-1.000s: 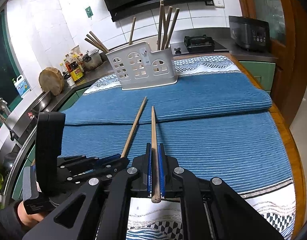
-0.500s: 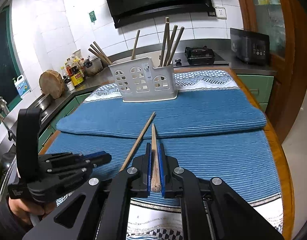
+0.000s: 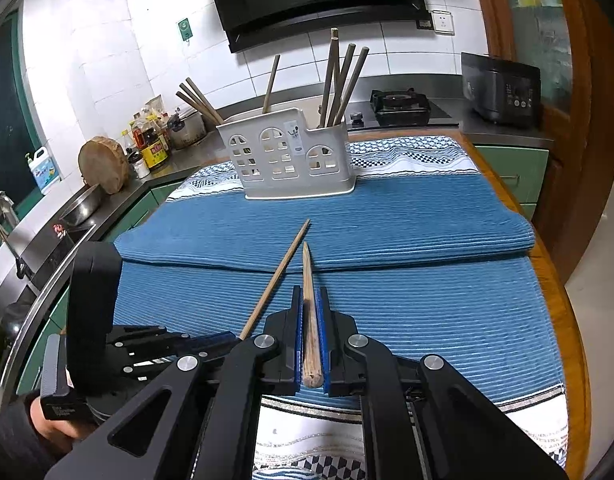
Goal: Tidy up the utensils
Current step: 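Lift both held chopsticks and carry them above the white holder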
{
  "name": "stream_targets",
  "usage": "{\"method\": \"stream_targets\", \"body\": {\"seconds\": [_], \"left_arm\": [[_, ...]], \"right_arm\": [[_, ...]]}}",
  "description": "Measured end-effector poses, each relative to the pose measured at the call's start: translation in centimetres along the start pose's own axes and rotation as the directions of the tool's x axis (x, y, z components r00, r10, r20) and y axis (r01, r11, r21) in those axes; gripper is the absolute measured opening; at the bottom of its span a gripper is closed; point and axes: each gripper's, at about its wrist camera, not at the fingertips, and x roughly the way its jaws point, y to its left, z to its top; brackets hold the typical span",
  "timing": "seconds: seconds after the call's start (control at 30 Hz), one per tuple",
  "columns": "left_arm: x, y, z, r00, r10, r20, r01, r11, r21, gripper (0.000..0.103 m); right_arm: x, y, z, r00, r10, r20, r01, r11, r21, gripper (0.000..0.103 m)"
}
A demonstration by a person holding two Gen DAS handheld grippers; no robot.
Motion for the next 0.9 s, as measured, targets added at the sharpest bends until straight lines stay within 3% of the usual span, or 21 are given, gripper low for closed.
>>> {"method": "stream_targets", "body": {"seconds": [0.13, 0.57, 0.9], "left_arm": [[0.8, 0.3, 0.3, 0.999, -0.009, -0.047, 0.009, 1.000, -0.006, 0.010], [1.4, 0.5, 1.4, 0.996, -0.004, -0.088, 0.001, 0.999, -0.032, 0.010], [0.5, -0.1, 1.5, 0.998, 0.042, -0.038, -0.042, 0.999, 0.001, 0.006]], "right_arm": [[0.0, 0.0, 0.0, 1.000, 0.000, 0.001, 0.000, 1.000, 0.001, 0.007], [0.3, -0.1, 0.1, 1.000, 0.002, -0.005, -0.002, 1.000, -0.003, 0.007], [0.3, -0.1, 0.1, 1.000, -0.002, -0.003, 0.002, 1.000, -0.004, 0.007]]}}
